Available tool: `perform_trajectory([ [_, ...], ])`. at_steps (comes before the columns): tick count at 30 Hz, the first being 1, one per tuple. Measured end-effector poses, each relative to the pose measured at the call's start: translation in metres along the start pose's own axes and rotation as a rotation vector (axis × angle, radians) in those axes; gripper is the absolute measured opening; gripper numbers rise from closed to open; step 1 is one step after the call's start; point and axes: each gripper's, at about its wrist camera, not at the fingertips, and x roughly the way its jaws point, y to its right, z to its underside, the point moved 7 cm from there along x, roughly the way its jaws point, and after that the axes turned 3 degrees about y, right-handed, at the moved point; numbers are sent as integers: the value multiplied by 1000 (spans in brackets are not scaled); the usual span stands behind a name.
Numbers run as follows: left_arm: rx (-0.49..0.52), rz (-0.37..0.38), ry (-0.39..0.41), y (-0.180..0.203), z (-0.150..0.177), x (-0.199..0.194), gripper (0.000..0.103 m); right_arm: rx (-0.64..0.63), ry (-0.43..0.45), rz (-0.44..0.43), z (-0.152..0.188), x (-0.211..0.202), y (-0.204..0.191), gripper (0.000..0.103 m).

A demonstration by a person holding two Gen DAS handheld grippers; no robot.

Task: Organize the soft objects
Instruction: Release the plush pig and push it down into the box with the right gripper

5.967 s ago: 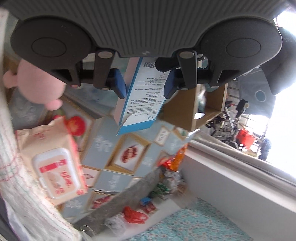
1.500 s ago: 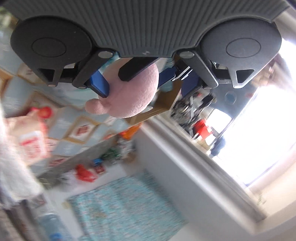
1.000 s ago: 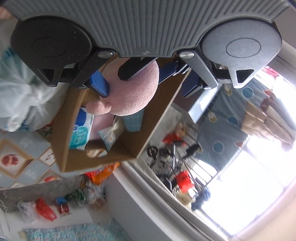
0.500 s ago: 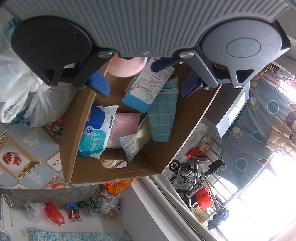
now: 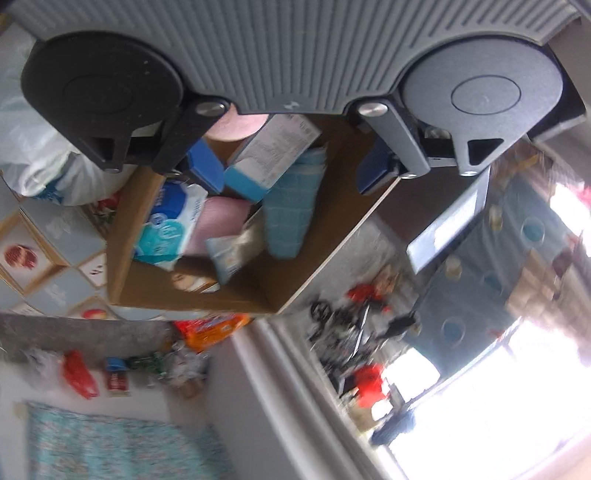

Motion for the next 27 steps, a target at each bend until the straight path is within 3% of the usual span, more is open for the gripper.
perform_trajectory([
  [5,-12,-98,115,-40,-16,-46,95,-127,-280,-60,22,34,-36,67],
  [11,-94,-175,169,-87,-25,-73,95,-88,-661,-70,70,99,-53,67],
  [12,-105,-184,167,-94,-25,-75,95,-77,-697,-60,75,108,-51,74],
  [15,-135,-206,163,-110,-25,-78,95,10,-785,-55,82,128,-41,87],
  [21,-185,-217,149,-130,-23,-74,95,126,-771,-10,62,139,-22,87],
  [27,-193,-219,148,-134,-20,-71,95,121,-879,29,81,153,-23,88],
])
